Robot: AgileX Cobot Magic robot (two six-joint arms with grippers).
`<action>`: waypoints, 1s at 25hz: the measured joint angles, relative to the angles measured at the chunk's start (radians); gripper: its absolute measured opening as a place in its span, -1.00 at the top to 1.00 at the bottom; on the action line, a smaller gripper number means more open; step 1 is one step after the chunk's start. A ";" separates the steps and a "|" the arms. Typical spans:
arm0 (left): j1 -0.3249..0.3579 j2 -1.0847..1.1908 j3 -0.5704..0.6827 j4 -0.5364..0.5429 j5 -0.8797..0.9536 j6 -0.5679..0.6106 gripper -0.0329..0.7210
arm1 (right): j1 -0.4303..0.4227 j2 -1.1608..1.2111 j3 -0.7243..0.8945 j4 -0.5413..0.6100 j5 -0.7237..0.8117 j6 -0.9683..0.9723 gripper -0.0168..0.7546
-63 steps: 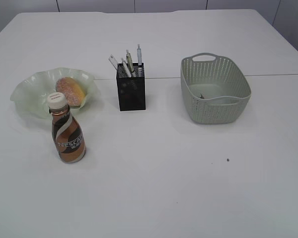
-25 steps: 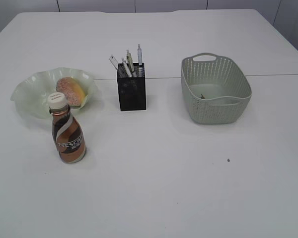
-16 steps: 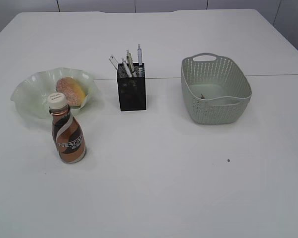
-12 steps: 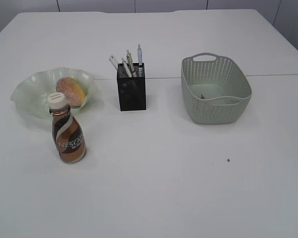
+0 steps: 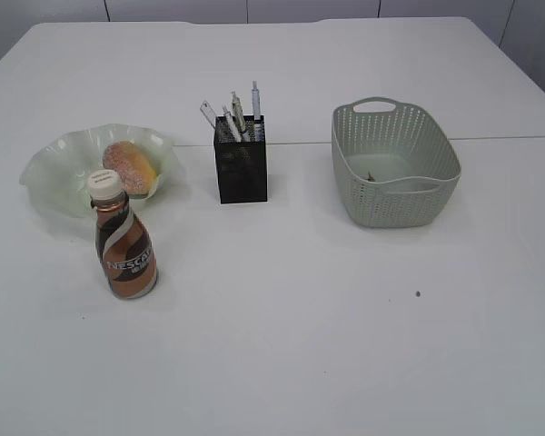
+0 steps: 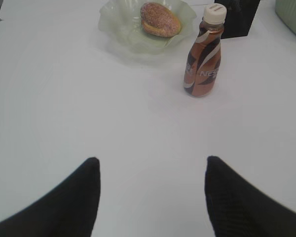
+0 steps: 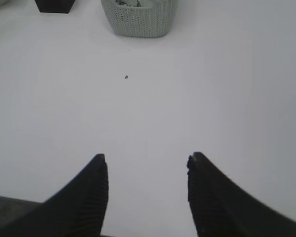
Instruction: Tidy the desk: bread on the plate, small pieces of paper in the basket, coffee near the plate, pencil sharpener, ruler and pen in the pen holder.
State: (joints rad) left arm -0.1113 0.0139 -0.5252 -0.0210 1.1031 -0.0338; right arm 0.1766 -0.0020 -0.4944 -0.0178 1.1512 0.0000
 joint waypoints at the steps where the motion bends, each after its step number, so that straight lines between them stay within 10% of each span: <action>1: 0.000 0.000 0.000 0.000 0.000 0.000 -0.38 | 0.000 -0.009 0.000 0.000 0.000 0.000 -0.04; 25: 0.000 -0.002 0.002 -0.003 0.000 0.002 -0.27 | -0.084 -0.014 0.000 0.010 0.000 0.000 -0.04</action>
State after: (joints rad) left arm -0.1113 0.0123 -0.5236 -0.0241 1.1031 -0.0323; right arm 0.0923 -0.0158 -0.4944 -0.0077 1.1512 0.0000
